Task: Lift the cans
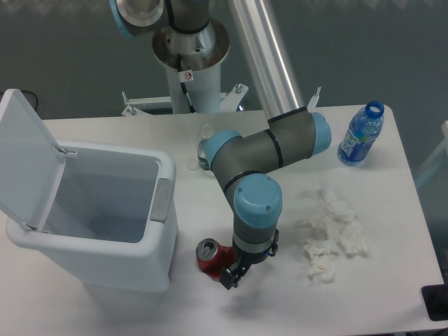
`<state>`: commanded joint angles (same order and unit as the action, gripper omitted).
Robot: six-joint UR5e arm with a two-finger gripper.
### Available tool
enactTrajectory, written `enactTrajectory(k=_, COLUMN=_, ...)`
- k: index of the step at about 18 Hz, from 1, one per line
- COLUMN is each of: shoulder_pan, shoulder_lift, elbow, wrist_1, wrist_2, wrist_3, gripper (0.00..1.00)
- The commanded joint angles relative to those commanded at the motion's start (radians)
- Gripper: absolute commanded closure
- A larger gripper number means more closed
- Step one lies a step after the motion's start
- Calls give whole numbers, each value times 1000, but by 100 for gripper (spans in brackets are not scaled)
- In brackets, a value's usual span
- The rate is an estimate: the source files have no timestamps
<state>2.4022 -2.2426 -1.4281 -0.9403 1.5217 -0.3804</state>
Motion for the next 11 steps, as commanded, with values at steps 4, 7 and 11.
enactTrajectory(k=4, shoulder_pan=0, shoulder_lift=-6, elbow=-2, wrist_1=2, wrist_2=2, wrist_3=5, gripper=0)
enactTrajectory(k=7, shoulder_pan=-2, shoulder_lift=-11, elbow=0, wrist_1=2, wrist_2=2, wrist_3=8, gripper=0)
enactTrajectory(k=11, shoulder_pan=0, shoulder_lift=-14, elbow=-3, wrist_1=3, wrist_2=2, wrist_3=8, gripper=0)
